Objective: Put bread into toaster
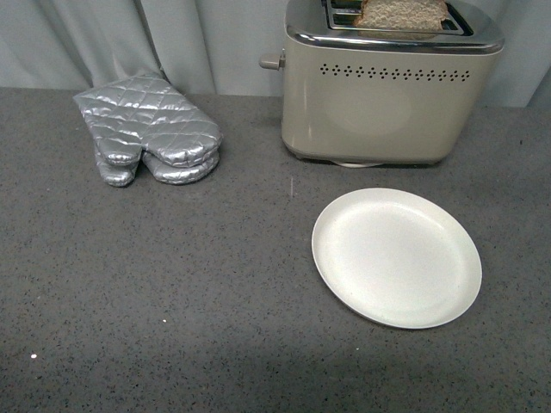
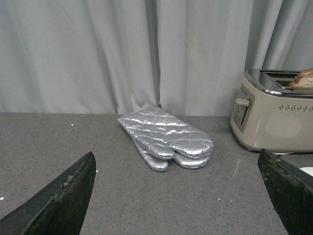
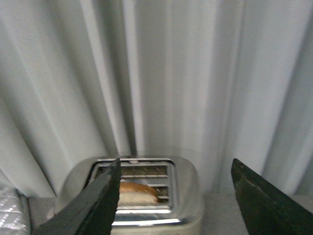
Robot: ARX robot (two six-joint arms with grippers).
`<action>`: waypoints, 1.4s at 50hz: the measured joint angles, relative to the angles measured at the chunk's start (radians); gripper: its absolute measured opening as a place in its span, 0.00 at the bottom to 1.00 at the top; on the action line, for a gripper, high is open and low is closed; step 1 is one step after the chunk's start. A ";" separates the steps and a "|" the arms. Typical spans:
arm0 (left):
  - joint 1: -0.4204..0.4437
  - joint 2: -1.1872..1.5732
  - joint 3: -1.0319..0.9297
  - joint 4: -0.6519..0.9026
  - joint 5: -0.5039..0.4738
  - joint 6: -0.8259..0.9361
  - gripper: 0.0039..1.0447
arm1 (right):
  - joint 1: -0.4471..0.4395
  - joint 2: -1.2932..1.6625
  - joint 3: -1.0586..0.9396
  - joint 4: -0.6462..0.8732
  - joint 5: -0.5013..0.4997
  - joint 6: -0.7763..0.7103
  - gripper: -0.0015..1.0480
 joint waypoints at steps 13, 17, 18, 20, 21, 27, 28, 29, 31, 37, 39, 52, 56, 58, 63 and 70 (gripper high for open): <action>0.000 0.000 0.000 0.000 0.000 0.000 0.94 | -0.113 -0.221 -0.368 0.090 -0.104 -0.033 0.05; 0.000 0.000 0.000 0.000 0.000 0.000 0.94 | -0.132 -0.275 -0.417 0.097 -0.127 -0.037 0.01; 0.000 0.000 0.000 0.000 0.000 0.000 0.94 | -0.137 -0.286 -0.429 0.098 -0.132 -0.037 0.01; 0.000 0.000 0.000 0.000 0.000 0.000 0.94 | -0.146 -0.308 -0.452 0.098 -0.140 -0.037 0.01; 0.000 0.000 0.000 0.000 0.000 0.000 0.94 | -0.148 -0.313 -0.459 0.098 -0.142 -0.037 0.01; 0.000 0.000 0.000 0.000 0.000 0.000 0.94 | -0.176 -0.382 -0.522 0.089 -0.161 -0.037 0.01; 0.000 0.000 0.000 0.000 0.000 0.000 0.94 | -0.180 -0.394 -0.531 0.087 -0.165 -0.037 0.01; 0.000 0.000 0.000 0.000 0.000 0.000 0.94 | -0.185 -0.413 -0.544 0.082 -0.172 -0.037 0.01; 0.000 0.000 0.000 0.000 0.000 0.000 0.94 | -0.191 -0.436 -0.559 0.074 -0.179 -0.037 0.01; 0.000 0.000 0.000 0.000 0.000 0.000 0.94 | -0.237 -0.512 -0.602 0.040 -0.251 -0.037 0.01; 0.000 0.000 0.000 0.000 0.000 0.000 0.94 | -0.265 -0.540 -0.615 0.026 -0.267 -0.037 0.01; 0.000 0.000 0.000 0.000 0.000 0.000 0.94 | -0.284 -0.702 -0.671 -0.080 -0.271 -0.037 0.01; 0.000 0.000 0.000 0.000 0.000 0.000 0.94 | -0.284 -0.730 -0.687 -0.090 -0.272 -0.037 0.01; 0.000 0.000 0.000 0.000 0.000 0.000 0.94 | -0.284 -0.735 -0.703 -0.067 -0.272 -0.037 0.01; 0.000 0.000 0.000 0.000 0.000 0.000 0.94 | -0.284 -0.778 -0.724 -0.107 -0.271 -0.037 0.01; 0.000 0.000 0.000 0.000 0.000 0.000 0.94 | -0.284 -0.868 -0.724 -0.183 -0.272 -0.037 0.01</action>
